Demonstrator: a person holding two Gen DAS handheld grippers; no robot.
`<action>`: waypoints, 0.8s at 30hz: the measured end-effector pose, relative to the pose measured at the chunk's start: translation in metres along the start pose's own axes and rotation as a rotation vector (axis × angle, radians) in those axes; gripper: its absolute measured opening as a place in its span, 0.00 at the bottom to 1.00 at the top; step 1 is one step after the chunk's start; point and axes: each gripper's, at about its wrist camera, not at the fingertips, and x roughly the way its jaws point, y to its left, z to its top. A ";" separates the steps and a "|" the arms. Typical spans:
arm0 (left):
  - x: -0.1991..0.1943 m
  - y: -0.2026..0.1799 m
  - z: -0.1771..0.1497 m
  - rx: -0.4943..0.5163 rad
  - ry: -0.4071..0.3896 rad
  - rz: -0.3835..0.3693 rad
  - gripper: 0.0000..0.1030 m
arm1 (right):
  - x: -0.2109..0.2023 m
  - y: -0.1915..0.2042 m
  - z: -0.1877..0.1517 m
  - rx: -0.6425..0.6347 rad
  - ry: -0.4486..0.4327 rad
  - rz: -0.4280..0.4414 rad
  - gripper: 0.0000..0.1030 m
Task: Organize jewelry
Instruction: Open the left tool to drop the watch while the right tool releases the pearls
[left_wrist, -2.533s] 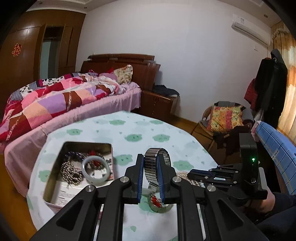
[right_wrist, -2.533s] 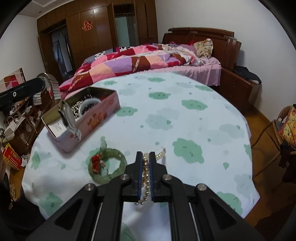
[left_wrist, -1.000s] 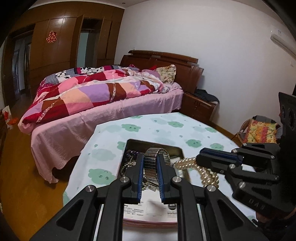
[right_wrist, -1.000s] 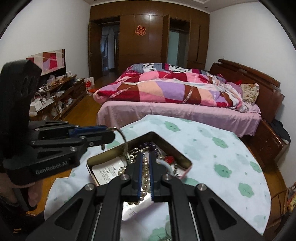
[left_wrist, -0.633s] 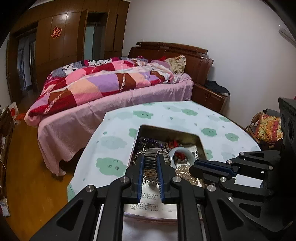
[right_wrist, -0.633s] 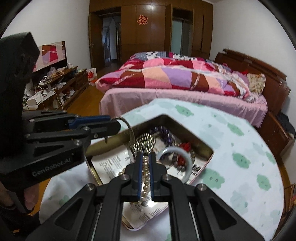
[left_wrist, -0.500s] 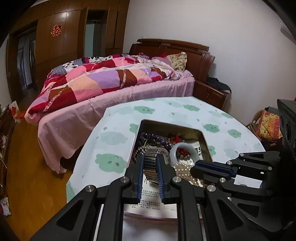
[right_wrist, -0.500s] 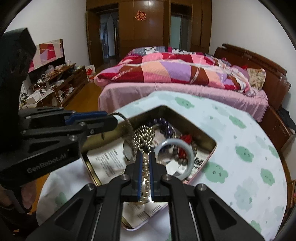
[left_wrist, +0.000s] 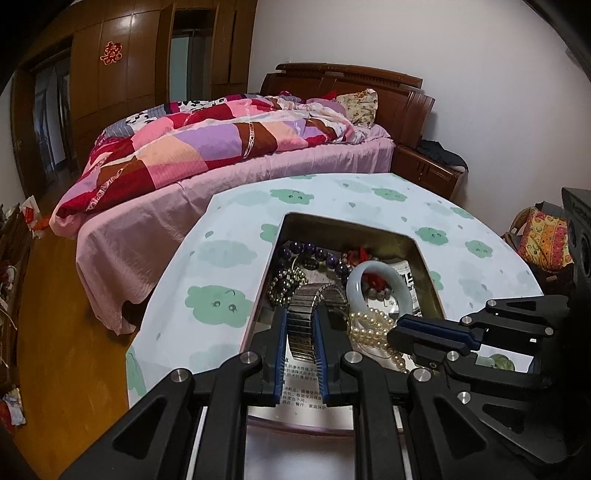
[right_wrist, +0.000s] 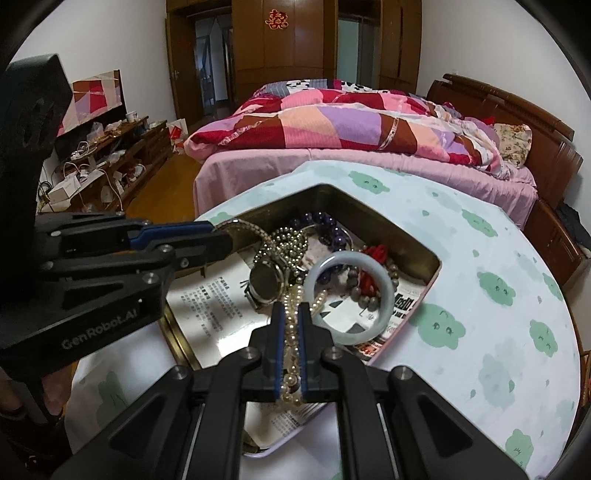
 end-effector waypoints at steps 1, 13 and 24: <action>0.001 0.000 -0.001 0.000 0.002 0.001 0.13 | 0.000 0.000 -0.001 0.001 0.001 0.000 0.07; 0.008 0.001 -0.005 -0.003 0.021 0.014 0.13 | 0.004 -0.001 -0.003 0.000 0.010 -0.003 0.07; 0.013 0.001 -0.007 -0.001 0.032 0.026 0.13 | 0.007 -0.001 -0.006 -0.003 0.025 -0.004 0.07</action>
